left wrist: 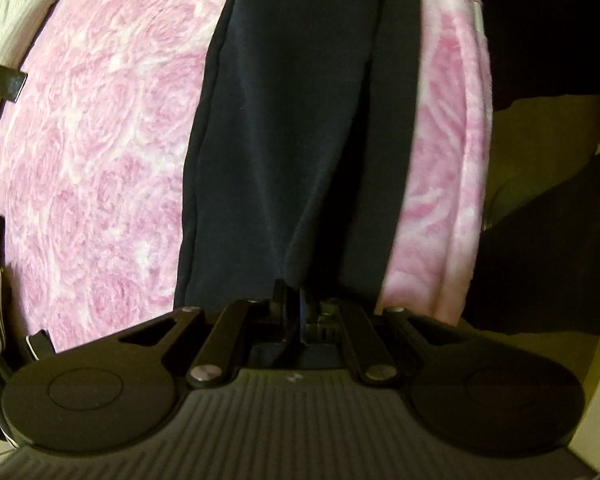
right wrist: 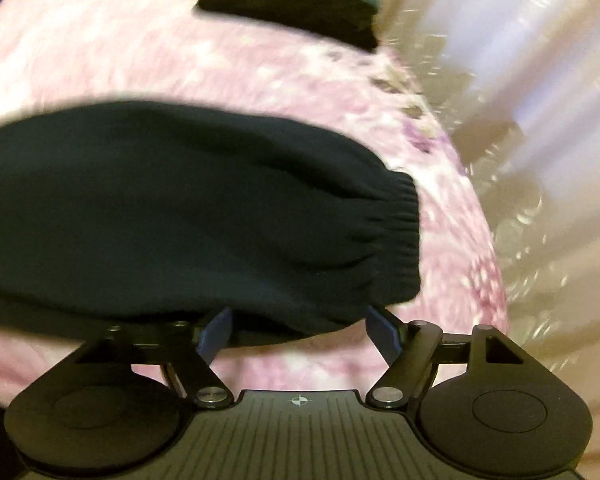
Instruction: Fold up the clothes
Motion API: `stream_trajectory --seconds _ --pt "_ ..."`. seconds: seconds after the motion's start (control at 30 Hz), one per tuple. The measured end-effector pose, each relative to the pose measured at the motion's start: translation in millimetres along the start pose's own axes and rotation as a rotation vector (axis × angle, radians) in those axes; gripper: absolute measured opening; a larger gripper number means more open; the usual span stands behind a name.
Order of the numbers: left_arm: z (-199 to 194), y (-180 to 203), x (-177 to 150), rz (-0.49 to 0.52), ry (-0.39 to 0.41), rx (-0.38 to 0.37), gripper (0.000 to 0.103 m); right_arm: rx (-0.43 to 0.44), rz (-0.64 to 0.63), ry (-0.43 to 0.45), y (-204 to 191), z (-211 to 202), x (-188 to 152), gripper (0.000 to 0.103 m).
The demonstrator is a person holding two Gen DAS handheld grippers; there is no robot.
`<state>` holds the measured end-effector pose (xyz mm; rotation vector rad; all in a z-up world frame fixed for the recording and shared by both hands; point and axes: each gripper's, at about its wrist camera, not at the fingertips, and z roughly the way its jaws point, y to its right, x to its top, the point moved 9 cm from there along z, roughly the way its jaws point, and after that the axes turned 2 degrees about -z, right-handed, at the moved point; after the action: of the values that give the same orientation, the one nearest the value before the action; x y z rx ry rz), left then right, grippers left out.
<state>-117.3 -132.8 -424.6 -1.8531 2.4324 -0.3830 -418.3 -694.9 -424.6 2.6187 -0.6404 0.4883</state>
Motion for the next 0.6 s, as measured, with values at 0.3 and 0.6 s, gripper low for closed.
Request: stream_trajectory --seconds 0.3,0.6 --pt "1 1 -10 -0.002 0.091 -0.001 0.004 0.096 0.727 0.120 61 -14 -10 0.073" --pt "14 22 -6 -0.044 0.008 0.108 0.004 0.165 0.966 0.202 106 47 -4 0.026"
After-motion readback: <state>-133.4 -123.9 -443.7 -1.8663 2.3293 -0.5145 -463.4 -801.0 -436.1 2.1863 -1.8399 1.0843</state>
